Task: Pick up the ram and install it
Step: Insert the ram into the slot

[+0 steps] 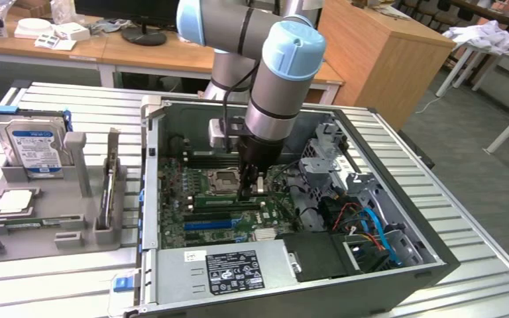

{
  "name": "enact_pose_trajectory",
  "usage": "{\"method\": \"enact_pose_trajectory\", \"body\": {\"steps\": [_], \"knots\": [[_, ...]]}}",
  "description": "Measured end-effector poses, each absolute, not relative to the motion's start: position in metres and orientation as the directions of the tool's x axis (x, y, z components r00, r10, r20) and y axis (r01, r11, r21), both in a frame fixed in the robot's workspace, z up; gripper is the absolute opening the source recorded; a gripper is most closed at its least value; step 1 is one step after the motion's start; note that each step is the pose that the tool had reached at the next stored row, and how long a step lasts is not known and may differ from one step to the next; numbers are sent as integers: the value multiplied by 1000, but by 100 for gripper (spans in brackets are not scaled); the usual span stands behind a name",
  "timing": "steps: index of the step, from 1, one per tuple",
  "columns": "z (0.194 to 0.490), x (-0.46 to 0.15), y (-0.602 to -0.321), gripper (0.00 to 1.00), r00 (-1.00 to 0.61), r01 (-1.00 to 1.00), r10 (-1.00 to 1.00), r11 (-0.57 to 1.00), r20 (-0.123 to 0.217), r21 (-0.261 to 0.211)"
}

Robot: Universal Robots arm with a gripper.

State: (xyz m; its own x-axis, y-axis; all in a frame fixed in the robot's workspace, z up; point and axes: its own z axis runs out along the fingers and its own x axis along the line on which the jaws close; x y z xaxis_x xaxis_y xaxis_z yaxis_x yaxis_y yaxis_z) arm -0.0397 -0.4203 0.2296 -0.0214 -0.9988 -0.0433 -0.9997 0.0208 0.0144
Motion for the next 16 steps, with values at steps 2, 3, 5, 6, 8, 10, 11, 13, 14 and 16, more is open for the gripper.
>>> {"method": "enact_pose_trajectory", "body": {"steps": [2,3,5,6,8,10,11,13,14,16], "knots": [[230,-40,-420,12,-21,-1000,-999,21,-43,14],[230,-40,-420,12,-21,-1000,-999,21,-43,14],[230,-39,-420,12,-21,-1000,-999,21,-43,15],[230,-39,-420,12,-21,-1000,-999,21,-43,15],[231,-38,-420,12,-21,-1000,-999,21,-43,16],[231,-38,-420,12,-21,-1000,-999,21,-43,16],[231,-38,-420,12,-21,-1000,-999,21,-43,16],[231,-38,-420,12,-20,-1000,-999,20,-44,16],[231,-38,-420,12,-19,-1000,-999,18,-44,16],[231,-38,-420,12,-16,-1000,-999,15,-44,16]]}}
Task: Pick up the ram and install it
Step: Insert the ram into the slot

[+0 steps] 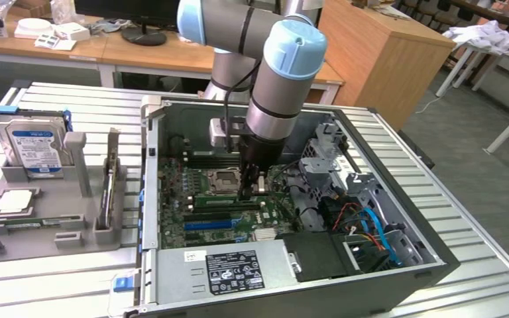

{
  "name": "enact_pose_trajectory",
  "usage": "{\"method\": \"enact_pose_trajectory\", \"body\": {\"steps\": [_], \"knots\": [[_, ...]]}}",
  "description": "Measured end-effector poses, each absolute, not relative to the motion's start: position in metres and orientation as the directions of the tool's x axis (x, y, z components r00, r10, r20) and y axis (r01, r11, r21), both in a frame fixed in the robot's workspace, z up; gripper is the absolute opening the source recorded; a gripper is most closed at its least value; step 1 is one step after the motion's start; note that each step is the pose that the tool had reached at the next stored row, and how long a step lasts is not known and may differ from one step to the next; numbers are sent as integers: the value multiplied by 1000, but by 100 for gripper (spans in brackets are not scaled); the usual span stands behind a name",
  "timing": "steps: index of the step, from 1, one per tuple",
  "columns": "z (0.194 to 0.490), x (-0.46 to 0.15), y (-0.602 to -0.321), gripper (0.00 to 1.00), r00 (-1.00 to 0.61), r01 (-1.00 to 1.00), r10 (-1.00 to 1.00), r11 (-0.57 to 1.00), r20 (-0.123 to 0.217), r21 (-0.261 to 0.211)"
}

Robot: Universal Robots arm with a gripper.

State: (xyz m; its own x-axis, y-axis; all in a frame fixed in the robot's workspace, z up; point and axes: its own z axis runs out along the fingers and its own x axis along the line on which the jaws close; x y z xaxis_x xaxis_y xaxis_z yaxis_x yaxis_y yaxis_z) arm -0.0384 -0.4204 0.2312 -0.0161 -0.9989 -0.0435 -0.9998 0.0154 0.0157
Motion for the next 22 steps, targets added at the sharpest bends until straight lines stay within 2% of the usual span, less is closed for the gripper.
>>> {"method": "enact_pose_trajectory", "body": {"steps": [22], "knots": [[231,-39,-420,12,-4,-1000,-999,4,-43,16]]}}
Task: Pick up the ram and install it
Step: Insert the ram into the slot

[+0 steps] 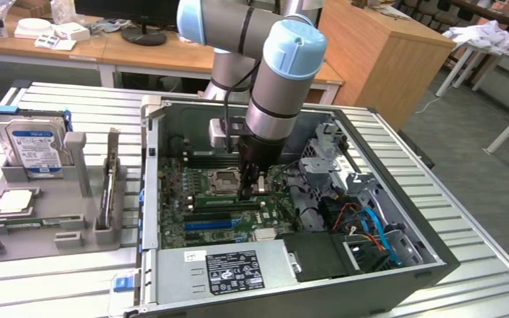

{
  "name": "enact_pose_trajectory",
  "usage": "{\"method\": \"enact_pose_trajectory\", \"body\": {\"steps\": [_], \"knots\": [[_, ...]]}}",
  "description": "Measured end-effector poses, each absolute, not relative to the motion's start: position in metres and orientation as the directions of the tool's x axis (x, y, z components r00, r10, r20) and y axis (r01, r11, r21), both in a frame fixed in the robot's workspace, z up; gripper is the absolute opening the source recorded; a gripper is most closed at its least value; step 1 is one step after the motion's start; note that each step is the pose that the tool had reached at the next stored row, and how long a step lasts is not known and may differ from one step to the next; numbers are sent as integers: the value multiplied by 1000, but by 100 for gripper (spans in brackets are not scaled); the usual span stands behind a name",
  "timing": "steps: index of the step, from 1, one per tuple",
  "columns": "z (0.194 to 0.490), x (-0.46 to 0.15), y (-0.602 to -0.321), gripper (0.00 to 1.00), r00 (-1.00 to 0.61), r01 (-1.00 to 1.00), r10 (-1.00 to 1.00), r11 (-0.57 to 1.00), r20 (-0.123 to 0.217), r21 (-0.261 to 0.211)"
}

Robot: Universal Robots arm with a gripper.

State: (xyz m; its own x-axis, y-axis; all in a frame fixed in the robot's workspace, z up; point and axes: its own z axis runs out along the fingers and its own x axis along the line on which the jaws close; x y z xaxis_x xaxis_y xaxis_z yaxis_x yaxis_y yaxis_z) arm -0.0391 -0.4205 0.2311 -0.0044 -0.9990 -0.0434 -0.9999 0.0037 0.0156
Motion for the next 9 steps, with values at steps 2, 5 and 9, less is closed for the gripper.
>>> {"method": "enact_pose_trajectory", "body": {"steps": [2,5,9], "knots": [[231,-39,-420,12,-3,-1000,-999,3,-44,16],[231,-39,-420,12,-3,-1000,-999,3,-44,16],[231,-39,-421,12,-4,-1000,-999,3,-44,16]]}}
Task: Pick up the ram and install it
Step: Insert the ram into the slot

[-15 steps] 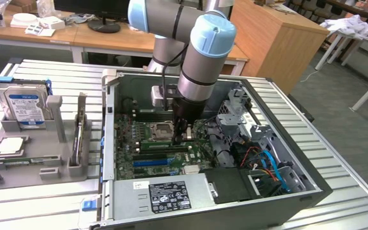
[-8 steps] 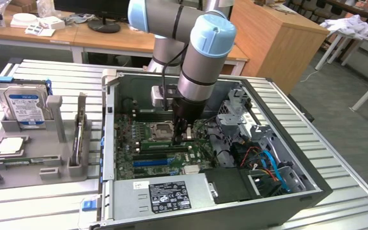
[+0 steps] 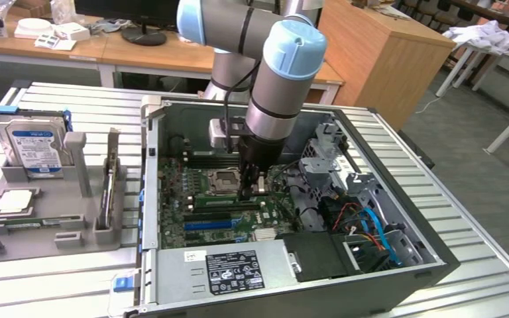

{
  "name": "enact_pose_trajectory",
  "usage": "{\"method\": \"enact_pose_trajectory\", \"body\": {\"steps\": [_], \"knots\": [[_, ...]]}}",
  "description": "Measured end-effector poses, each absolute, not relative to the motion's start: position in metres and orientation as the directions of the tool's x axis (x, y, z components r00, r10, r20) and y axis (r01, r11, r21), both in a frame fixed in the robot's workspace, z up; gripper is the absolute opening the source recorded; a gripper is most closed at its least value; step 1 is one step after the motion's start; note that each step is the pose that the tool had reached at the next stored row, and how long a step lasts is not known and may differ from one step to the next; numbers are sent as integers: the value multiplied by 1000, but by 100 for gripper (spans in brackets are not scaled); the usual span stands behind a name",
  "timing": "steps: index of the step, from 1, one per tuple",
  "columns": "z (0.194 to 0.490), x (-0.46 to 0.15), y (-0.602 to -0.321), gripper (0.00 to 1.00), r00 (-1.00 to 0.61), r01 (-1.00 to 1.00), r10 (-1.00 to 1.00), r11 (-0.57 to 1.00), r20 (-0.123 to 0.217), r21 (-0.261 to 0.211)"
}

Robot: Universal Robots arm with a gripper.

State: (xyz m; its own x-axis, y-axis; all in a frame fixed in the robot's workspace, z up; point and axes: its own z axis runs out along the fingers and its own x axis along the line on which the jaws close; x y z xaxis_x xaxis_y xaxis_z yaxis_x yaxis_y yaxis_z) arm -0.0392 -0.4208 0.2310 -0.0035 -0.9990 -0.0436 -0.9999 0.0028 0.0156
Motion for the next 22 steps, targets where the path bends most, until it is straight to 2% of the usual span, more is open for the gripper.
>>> {"method": "enact_pose_trajectory", "body": {"steps": [22], "knots": [[229,-39,-421,12,-3,-1000,-999,3,-43,15]]}}
